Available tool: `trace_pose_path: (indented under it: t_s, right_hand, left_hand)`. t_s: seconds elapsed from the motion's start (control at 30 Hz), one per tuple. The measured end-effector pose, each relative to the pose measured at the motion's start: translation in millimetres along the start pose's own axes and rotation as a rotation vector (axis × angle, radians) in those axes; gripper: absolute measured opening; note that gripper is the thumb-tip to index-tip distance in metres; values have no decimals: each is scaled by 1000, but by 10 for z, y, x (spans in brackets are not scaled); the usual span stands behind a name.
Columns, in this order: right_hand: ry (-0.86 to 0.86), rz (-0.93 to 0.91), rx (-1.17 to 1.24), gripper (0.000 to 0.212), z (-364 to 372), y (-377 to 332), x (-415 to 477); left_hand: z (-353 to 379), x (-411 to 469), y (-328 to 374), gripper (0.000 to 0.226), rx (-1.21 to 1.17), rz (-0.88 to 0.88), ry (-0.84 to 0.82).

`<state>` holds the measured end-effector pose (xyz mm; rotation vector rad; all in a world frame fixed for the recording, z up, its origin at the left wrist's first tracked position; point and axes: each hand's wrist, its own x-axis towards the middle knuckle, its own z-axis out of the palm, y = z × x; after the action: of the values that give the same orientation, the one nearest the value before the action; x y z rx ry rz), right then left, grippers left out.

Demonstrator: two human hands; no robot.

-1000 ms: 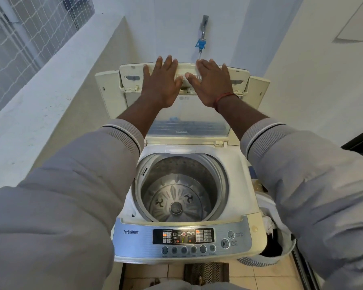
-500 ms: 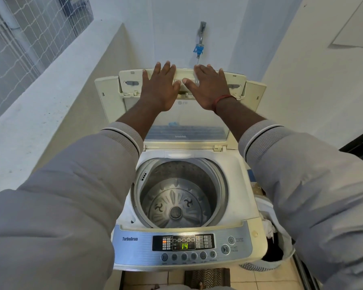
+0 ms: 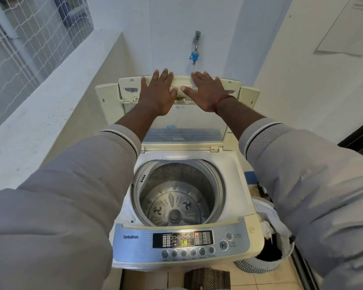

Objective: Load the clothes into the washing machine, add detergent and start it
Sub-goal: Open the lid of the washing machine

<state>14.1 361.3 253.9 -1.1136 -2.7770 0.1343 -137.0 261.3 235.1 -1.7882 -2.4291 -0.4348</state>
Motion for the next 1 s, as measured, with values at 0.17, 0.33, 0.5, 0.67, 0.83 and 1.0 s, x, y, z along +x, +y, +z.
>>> trace_pose_path:
  t_s: [0.17,0.33,0.5,0.67,0.83,1.0]
  right_hand:
    - [16,-28,-40,77,-24,36,-84]
    - [178,-55,-86,79,224,104,-300]
    - [309,-98,-47,79,388,50,-550]
    - [252,-146,80,73,738,22,-999]
    - [-48,-58,229,82,1471,140,-1703]
    - [-327,14,235,45,2055,341,-2633]
  left_hand:
    - [-24,-15,-11,61,105,46,6]
    - [117,-202,-11,65,200,109,113]
    - [330,-491,129,65,100,137,185]
    - [651,-942,252,66,7,161,121]
    - [1178,-1686,275,67,-84,124,-67]
    - [1583,-2520,206,70,-90,76,-255]
